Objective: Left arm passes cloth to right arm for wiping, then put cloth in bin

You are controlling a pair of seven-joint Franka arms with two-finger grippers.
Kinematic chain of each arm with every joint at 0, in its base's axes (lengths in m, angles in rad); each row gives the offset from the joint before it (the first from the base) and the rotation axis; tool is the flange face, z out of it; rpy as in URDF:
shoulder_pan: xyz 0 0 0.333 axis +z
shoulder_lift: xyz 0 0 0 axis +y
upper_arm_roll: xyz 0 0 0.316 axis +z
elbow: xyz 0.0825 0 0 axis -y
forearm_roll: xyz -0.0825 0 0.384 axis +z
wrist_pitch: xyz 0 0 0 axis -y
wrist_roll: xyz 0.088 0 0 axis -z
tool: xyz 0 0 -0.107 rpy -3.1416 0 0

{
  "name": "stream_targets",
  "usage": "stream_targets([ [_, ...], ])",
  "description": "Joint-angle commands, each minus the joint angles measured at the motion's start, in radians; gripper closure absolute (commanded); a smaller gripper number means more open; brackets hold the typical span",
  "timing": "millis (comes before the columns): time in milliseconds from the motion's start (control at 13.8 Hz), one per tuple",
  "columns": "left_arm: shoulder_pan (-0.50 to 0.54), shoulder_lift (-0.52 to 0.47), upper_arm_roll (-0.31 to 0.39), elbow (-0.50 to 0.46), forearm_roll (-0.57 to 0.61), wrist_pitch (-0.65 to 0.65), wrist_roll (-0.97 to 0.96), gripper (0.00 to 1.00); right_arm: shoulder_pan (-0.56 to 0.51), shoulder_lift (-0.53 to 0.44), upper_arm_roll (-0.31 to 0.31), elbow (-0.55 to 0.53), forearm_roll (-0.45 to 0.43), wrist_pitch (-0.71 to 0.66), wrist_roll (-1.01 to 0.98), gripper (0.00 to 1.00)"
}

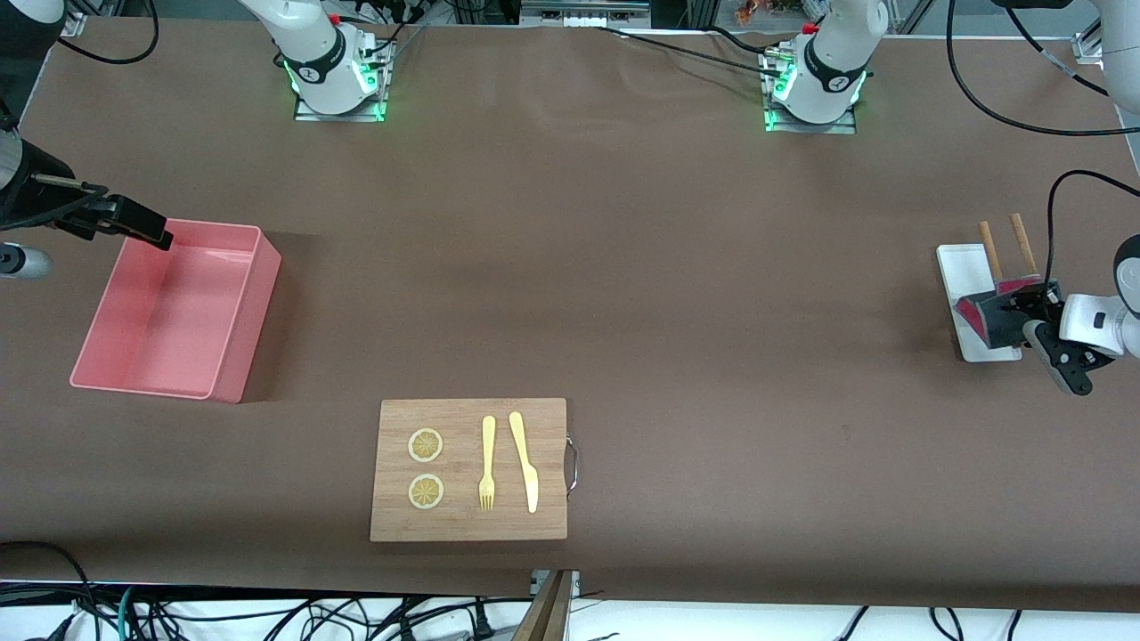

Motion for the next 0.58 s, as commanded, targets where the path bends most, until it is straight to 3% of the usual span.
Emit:
stream_targets([
  [0,0.017,0.011,-0.007,0.029,-0.018,-0.01,0.034,0.48,0.0,0.024,0.002,0.011,0.014,-0.016,0.008,0.0],
  [434,0.018,0.01,-0.005,0.029,-0.016,-0.013,0.034,0.5,0.0,0.046,0.002,0.008,0.014,-0.042,0.007,0.0],
  [506,0.02,0.008,-0.005,0.029,-0.015,-0.013,0.034,0.55,0.0,0.046,0.002,0.008,0.015,-0.043,0.01,0.0],
])
